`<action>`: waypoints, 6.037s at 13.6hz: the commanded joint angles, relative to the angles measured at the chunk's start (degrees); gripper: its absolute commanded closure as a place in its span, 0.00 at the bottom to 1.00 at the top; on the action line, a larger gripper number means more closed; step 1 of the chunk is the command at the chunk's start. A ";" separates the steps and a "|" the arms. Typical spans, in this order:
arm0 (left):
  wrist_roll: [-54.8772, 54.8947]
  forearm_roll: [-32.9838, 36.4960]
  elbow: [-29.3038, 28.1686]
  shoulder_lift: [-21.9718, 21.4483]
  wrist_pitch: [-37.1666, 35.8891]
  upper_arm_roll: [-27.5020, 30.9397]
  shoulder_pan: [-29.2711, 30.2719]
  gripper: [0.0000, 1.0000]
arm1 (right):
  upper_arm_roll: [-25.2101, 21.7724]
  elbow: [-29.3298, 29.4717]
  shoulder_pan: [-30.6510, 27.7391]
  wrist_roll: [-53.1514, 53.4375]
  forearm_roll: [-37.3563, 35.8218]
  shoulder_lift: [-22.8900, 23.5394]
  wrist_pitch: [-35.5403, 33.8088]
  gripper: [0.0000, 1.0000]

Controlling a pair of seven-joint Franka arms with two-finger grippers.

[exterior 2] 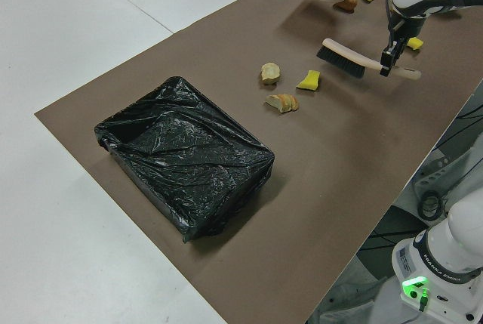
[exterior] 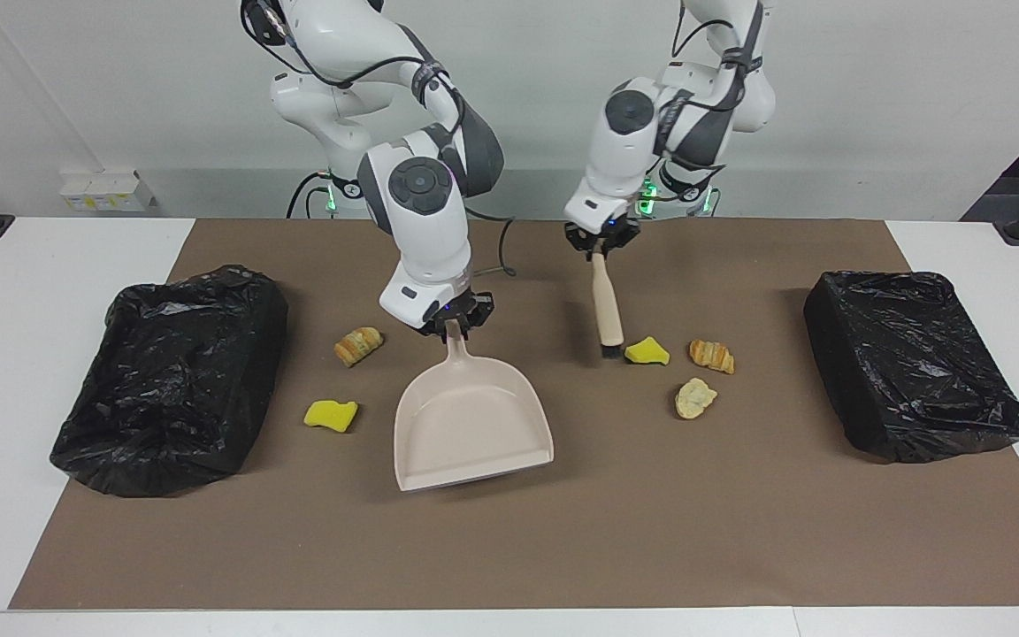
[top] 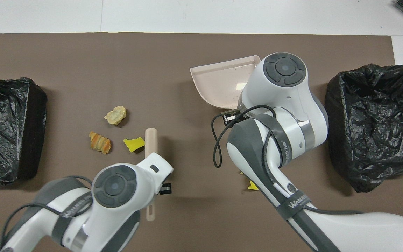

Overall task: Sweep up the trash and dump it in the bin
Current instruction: 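Lift the brush with the left gripper while the right gripper places the dustpan, then sweep bread and sponge pieces toward the dustpan with the left gripper's brush, then sweep the remaining bread piece into the dustpan with the left gripper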

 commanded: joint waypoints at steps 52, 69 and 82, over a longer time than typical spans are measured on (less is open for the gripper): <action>28.51 -2.43 5.67 12.67 -10.15 -0.91 23.35 1.00 | 0.35 -13.67 9.41 -52.27 -15.08 -0.14 8.37 1.00; 20.77 -9.53 16.62 12.64 -18.84 -0.55 9.71 1.00 | 0.26 -12.71 10.20 -50.69 -15.17 0.56 8.46 1.00; 31.32 6.52 19.75 24.79 -7.51 -0.82 16.32 1.00 | 0.35 -12.79 10.20 -50.69 -16.31 0.56 8.20 1.00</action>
